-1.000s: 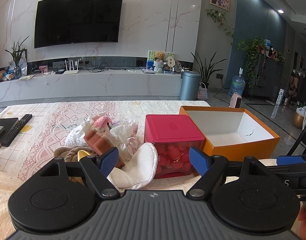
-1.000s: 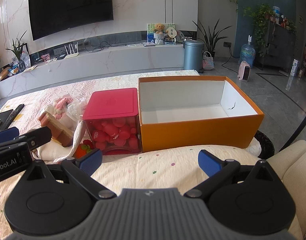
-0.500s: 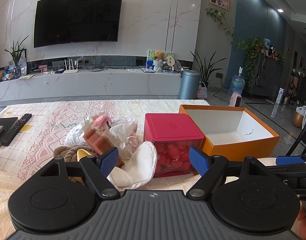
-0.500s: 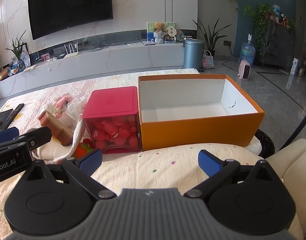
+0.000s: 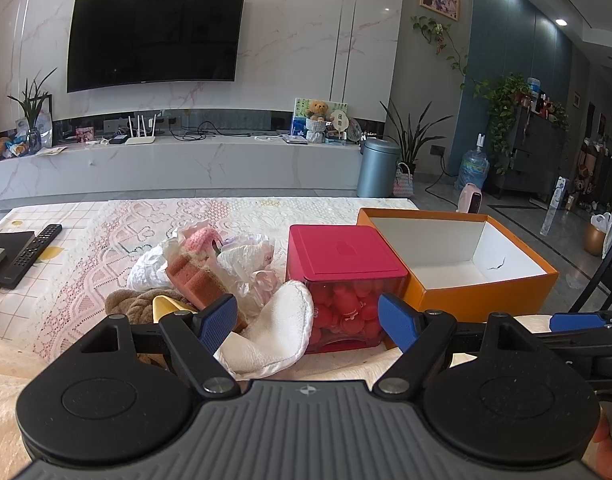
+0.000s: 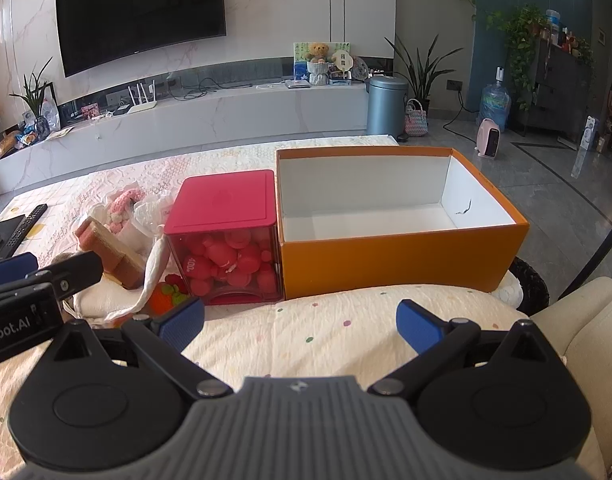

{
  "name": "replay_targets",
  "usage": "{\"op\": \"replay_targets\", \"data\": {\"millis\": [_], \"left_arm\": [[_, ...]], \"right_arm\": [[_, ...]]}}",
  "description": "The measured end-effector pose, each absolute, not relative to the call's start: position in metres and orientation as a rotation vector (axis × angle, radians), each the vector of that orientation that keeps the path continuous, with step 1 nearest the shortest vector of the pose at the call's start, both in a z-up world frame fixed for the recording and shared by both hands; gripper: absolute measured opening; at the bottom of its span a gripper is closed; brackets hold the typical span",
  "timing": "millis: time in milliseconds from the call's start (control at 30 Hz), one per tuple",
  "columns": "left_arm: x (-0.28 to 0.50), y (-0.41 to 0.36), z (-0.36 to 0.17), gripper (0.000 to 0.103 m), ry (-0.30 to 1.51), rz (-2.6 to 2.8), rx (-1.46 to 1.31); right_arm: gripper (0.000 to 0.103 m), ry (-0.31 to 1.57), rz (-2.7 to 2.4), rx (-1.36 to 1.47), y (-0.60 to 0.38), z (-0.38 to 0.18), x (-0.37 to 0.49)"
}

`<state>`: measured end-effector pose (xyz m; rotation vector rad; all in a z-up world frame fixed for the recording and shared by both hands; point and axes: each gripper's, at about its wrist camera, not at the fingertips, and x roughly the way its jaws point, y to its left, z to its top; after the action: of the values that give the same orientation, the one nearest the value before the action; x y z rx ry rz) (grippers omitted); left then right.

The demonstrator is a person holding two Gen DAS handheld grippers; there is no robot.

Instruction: Organize soft objects

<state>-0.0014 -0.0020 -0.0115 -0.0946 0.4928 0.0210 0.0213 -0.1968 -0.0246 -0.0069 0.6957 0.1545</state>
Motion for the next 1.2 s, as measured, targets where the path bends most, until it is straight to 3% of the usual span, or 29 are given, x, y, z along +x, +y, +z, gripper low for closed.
{"op": "replay_targets", "data": {"millis": [500,700,767,833,900,967,1000,1100,1200], "left_arm": [[-0.005,-0.005,-0.018,0.092,0.504,0.017,-0.103],[-0.006,0.01,-0.025,0.074,0.557,0.009,-0.117],[-0.006,0.016,-0.028,0.069,0.603,0.018,-0.132],[-0.007,0.023,-0.031,0.063,0.627,0.008,-0.141],[-0.009,0.028,-0.033,0.053,0.637,0.004,-0.145],[-0.009,0.037,-0.035,0.035,0.655,-0.001,-0.163],[-0.007,0.043,-0.036,0.033,0.669,0.002,-0.173],[-0.005,0.057,-0.04,0.025,0.699,0.026,-0.205],[0.0,0.073,-0.043,0.024,0.734,0.052,-0.233]], "right_arm": [[0.1,0.696,0.157,-0.029,-0.191,-0.023,0.023],[0.1,0.665,0.243,-0.04,-0.181,-0.025,0.026],[0.096,0.67,0.277,-0.073,-0.171,-0.026,0.028],[0.081,0.678,0.32,-0.098,-0.161,-0.029,0.03],[0.074,0.701,0.358,-0.099,-0.152,-0.033,0.034],[0.065,0.717,0.391,-0.094,-0.145,-0.036,0.038],[0.057,0.725,0.408,-0.094,-0.141,-0.038,0.039],[0.052,0.749,0.453,-0.091,-0.13,-0.042,0.044],[0.052,0.758,0.482,-0.09,-0.118,-0.043,0.048]]}}
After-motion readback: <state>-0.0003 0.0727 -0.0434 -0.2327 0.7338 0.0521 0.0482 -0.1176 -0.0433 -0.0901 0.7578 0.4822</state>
